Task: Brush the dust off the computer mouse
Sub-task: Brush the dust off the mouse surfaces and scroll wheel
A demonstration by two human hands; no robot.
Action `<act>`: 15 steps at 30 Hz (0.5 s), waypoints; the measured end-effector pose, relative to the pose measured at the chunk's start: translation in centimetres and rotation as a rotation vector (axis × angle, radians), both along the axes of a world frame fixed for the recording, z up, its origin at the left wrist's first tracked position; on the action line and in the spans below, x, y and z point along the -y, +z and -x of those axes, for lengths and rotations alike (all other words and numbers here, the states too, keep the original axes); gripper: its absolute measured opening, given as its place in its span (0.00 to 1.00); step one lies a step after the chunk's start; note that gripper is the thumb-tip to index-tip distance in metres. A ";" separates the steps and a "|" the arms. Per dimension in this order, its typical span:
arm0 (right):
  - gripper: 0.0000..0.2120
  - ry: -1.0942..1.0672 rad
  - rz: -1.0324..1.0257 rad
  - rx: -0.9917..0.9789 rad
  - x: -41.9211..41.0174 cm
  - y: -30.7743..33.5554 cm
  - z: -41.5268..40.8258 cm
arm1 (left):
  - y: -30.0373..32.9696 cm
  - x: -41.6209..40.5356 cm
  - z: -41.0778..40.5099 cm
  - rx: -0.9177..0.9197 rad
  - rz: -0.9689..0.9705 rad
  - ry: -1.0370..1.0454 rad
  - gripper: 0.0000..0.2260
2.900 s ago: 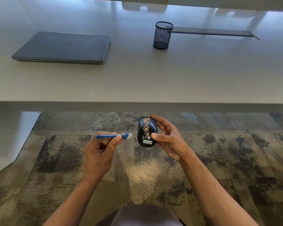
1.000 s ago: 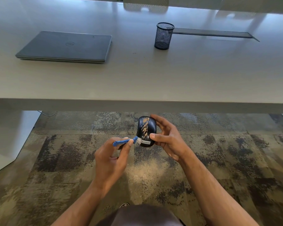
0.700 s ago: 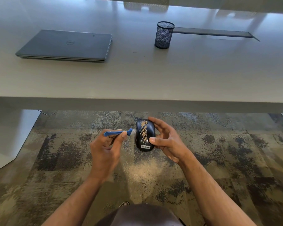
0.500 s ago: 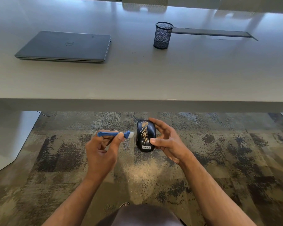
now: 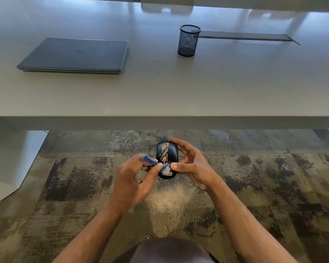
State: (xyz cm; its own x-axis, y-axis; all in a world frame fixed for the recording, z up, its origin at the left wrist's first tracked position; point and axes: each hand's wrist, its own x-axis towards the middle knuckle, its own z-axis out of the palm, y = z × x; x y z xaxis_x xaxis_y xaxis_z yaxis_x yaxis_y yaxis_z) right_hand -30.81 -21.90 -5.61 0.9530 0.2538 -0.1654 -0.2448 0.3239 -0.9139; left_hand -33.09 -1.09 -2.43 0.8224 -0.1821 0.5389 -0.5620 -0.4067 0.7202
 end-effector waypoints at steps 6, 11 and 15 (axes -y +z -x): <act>0.40 0.001 0.014 -0.012 0.2 -0.5 0.0 | 0.1 -0.2 -1.3 -0.003 -0.061 0.166 0.06; 0.39 0.015 0.010 -0.028 0.2 -0.8 0.1 | 0.9 -0.3 -1.5 -0.012 -0.009 0.238 0.05; 0.39 0.009 -0.002 -0.032 0.2 -0.8 -0.1 | 1.5 -0.1 -0.8 -0.056 0.061 0.137 0.04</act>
